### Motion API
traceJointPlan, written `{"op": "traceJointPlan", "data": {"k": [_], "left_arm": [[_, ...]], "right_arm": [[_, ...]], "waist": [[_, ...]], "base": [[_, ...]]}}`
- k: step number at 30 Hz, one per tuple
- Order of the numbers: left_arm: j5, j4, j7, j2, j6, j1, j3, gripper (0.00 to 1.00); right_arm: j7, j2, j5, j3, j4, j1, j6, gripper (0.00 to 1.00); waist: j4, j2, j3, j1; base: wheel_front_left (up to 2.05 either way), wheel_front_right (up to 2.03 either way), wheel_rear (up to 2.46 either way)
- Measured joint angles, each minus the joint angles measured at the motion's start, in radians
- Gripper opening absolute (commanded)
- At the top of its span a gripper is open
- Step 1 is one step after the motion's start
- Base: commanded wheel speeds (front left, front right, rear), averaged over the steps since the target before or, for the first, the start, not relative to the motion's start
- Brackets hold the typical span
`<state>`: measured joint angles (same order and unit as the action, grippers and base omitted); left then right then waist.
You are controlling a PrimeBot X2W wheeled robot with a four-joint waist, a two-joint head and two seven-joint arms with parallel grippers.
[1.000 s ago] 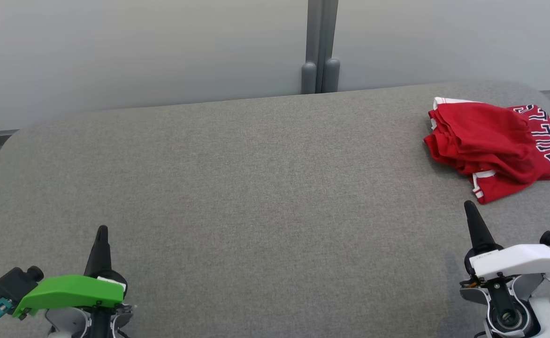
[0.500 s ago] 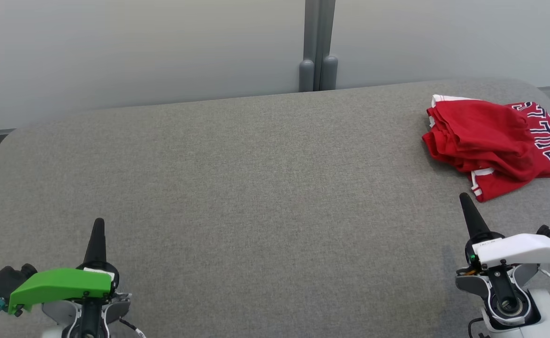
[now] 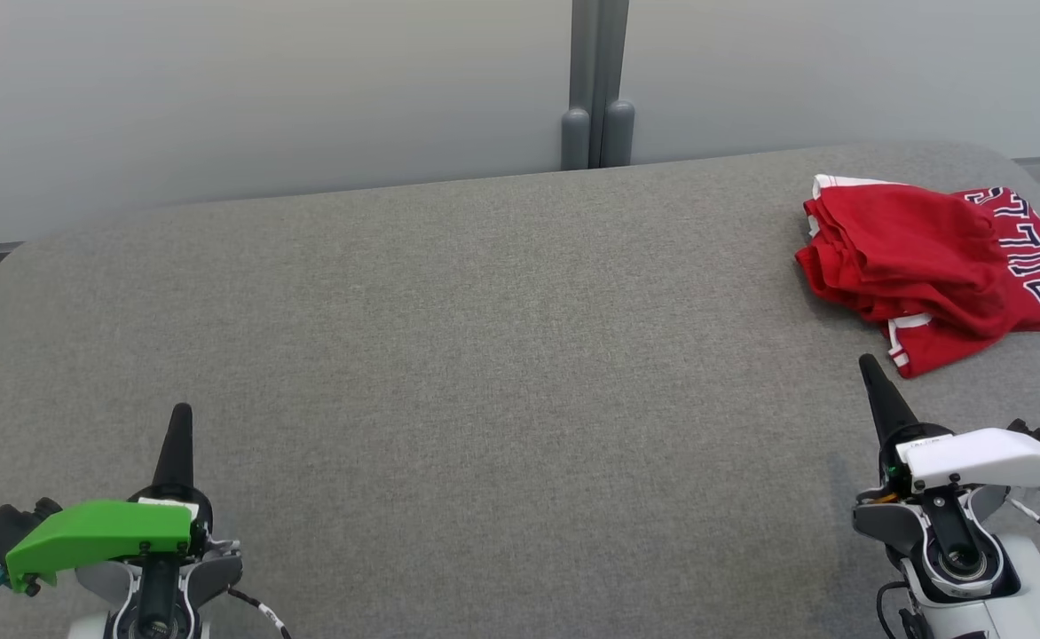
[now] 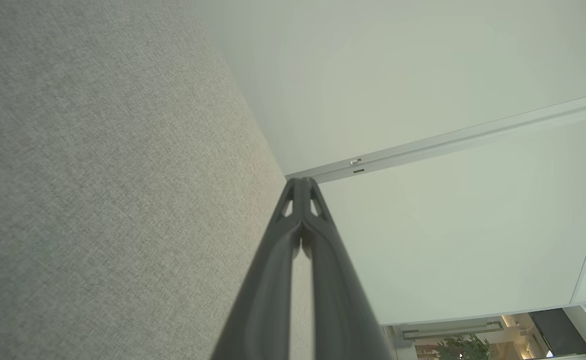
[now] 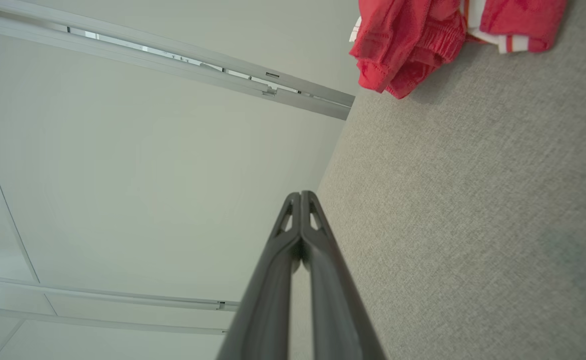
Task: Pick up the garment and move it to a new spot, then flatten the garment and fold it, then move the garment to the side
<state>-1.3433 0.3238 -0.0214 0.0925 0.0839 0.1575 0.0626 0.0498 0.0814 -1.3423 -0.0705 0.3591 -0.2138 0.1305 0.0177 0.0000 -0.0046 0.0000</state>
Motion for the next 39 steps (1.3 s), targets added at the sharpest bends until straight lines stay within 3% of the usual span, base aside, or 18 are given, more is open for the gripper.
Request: {"op": "traceJointPlan", "data": {"k": [39], "left_arm": [[-0.233, 0.042, -0.071, -0.039, 0.041, 0.066, 0.089, 0.00]], "right_arm": [[0.078, -0.030, -0.239, -0.029, 0.081, -0.084, 0.000, 0.00]], "waist": [[-0.016, 0.0000, 0.016, 0.0000]], "base": [[0.00, 0.00, 0.00]]}}
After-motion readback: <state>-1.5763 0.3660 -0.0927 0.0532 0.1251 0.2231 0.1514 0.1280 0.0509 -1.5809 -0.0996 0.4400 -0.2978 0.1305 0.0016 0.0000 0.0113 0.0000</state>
